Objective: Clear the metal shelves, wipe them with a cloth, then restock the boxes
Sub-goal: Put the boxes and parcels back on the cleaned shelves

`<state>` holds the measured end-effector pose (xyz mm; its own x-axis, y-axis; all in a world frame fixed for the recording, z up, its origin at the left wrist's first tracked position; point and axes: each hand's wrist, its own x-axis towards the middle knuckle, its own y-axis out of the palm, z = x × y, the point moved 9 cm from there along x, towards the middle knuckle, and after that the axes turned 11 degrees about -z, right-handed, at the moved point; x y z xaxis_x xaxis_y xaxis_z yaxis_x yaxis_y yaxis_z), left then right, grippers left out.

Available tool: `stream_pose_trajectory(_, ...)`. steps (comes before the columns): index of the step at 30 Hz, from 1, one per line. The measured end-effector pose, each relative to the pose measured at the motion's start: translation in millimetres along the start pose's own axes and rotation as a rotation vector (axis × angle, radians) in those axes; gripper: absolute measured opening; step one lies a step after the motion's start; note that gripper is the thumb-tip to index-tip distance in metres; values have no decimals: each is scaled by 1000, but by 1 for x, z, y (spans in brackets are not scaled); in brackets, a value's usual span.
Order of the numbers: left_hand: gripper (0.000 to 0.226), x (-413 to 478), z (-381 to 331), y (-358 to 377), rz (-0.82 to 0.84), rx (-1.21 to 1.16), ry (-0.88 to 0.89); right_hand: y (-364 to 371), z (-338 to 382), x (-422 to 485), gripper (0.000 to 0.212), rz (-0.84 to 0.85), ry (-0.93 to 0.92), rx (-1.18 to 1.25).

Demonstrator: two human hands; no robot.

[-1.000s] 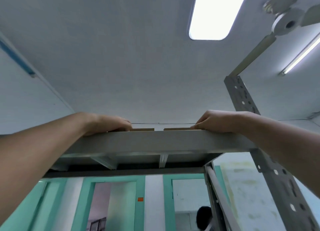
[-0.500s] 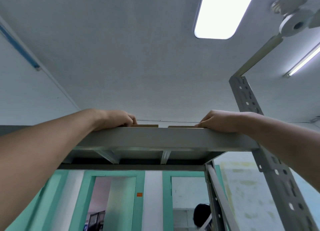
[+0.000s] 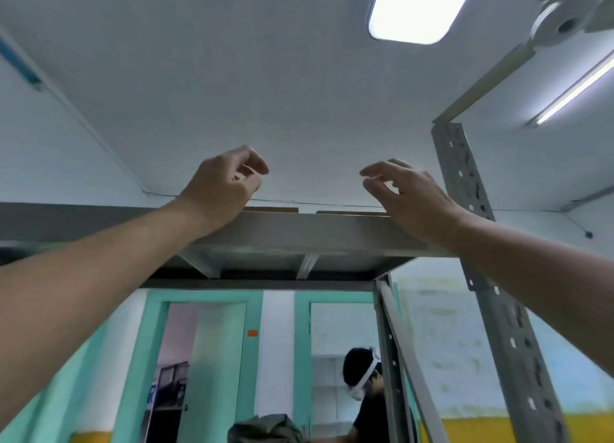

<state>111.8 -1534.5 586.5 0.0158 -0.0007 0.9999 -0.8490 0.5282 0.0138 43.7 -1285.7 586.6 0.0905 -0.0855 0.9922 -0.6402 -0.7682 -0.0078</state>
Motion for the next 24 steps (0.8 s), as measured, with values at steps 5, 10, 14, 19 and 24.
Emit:
stream_pose_trajectory(5,20,-84,-51,7,-165,-389,-49,-33,59,-70,29,-150,-62,52)
stream_pose_trajectory(10,21,-204,-60,49,-167,-866,-432,-56,91,-171,30,-148,68,-84)
stream_pose_trajectory(14,19,-298,-85,79,83,-1188,-664,-81,120,-264,41,-32,338,-304)
stream_pose_trajectory(19,10,-406,-142,39,442,-1507,-771,-131,225,-371,43,-72,666,-560)
stream_pose_trajectory(24,10,-525,-225,-79,893,-1682,-750,-204,389,-456,33,-253,939,-829)
